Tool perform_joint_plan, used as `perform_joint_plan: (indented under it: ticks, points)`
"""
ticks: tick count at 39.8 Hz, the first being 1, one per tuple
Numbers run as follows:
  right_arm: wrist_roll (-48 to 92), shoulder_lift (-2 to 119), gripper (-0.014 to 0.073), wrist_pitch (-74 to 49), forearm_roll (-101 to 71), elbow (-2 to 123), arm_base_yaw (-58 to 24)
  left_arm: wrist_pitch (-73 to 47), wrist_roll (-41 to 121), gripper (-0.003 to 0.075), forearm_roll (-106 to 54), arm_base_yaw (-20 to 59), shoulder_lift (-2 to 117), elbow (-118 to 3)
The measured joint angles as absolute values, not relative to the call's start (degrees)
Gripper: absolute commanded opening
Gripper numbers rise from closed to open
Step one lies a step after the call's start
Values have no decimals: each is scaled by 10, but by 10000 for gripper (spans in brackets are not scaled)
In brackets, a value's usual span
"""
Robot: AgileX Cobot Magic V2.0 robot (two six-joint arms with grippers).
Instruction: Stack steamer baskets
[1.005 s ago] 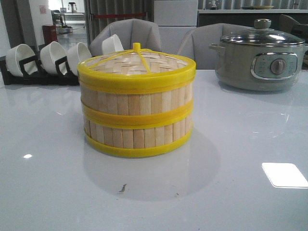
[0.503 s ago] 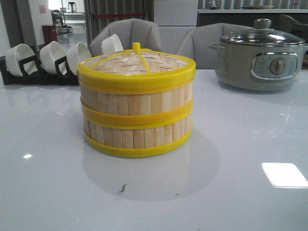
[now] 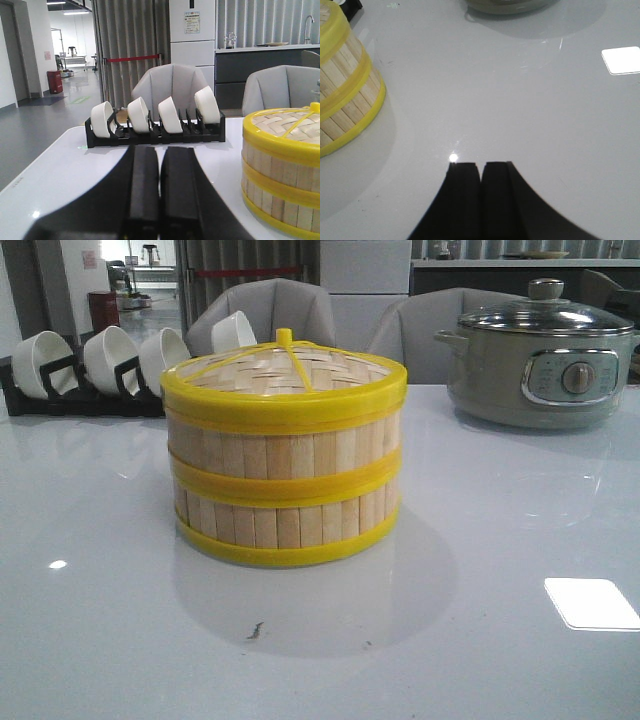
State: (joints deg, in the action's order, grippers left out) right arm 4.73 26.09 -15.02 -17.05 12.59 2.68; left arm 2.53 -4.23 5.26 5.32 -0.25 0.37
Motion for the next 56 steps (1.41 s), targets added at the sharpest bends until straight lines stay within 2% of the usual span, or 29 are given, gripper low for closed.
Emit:
perform_joint_plan:
  ticks: [33, 45, 56]
  points:
    - [47, 257, 56, -150, -169, 126, 27, 25, -42, 83, 53, 53, -3, 4]
    - [55, 168, 56, -74, -166, 104, 27, 25, -42, 83, 53, 53, -3, 4]
    - [69, 52, 56, -31, -165, 13, 27, 25, -42, 83, 53, 53, -3, 4]
